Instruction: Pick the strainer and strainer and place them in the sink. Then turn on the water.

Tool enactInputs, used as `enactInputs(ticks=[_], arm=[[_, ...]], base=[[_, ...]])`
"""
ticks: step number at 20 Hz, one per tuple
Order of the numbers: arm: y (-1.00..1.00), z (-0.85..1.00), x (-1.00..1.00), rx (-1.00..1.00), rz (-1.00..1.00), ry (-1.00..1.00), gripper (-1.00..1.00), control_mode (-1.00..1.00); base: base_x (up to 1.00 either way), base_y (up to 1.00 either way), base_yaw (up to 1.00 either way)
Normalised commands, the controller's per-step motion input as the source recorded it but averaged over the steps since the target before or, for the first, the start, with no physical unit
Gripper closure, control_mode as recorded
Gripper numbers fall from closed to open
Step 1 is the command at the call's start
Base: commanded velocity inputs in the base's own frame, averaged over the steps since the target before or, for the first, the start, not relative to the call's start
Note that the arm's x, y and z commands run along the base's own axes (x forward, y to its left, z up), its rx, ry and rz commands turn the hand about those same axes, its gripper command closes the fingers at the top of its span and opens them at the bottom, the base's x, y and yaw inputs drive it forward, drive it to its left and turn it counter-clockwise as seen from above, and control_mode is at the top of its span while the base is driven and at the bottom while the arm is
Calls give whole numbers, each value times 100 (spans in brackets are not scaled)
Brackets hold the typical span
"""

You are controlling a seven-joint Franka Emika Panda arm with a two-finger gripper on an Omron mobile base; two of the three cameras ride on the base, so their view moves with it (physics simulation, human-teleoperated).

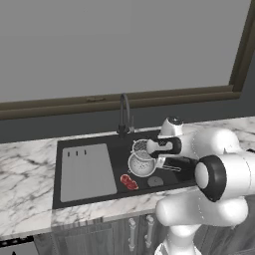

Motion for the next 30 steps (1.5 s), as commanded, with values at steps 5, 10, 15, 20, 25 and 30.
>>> enactInputs(ticks=[5,10,15,20,25,30], arm=[[17,-44,27,0,1,0,100,-100],[11,-35,22,0,2,0,100,-100],[0,-23,20,0,2,0,100,-100],[0,-22,29,0,0,0,100,-100],[1,-23,29,0,0,0,100,-100],[0,-29,10,0,0,0,100,-100]], base=[[0,0,0],[0,0,0],[0,0,0],[0,0,0],[0,0,0],[0,0,0]])
